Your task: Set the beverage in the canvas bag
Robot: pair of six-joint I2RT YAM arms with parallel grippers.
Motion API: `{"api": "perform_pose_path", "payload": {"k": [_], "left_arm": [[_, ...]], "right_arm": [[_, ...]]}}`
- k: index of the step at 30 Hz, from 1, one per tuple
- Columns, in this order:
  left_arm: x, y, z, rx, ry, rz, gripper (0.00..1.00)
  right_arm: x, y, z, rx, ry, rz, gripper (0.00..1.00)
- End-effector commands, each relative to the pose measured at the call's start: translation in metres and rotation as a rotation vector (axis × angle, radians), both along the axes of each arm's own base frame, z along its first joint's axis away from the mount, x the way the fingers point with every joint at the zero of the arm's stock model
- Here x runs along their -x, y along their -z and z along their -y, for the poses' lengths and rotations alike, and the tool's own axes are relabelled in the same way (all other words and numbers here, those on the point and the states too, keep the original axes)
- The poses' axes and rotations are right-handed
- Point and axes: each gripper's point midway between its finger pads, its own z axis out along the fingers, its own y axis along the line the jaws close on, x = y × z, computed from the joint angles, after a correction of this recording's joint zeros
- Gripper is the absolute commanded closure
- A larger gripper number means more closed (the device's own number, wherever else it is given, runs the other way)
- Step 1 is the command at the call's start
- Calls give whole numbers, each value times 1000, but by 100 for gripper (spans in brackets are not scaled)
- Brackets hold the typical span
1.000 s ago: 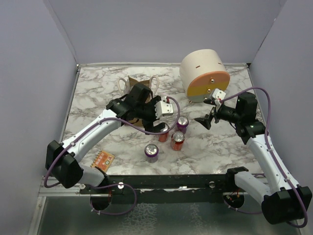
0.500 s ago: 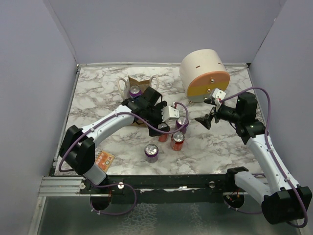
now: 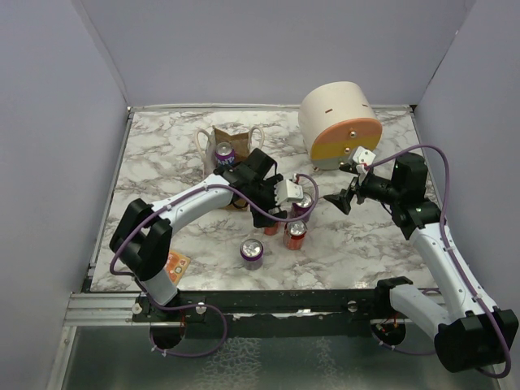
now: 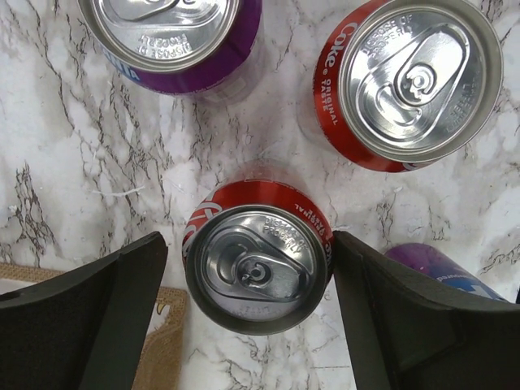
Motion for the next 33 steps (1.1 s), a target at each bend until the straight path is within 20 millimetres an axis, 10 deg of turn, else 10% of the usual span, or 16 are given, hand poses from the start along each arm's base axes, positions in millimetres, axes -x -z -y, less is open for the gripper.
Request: {"api": "perform_pose_path", "payload": {"k": [1, 11, 24, 33], "left_arm": [[4, 4, 9, 31, 13, -24, 21], [4, 2, 13, 60, -2, -36, 37], [12, -35, 15, 144, 16, 6, 99], [13, -94, 4, 162, 42, 110, 100]], "right_arm": [[-1, 0, 4, 9, 18, 14, 0], [-1, 0, 4, 8, 19, 16, 0], [-3, 1, 5, 12, 25, 15, 0], [-6, 6, 6, 21, 34, 5, 0]]}}
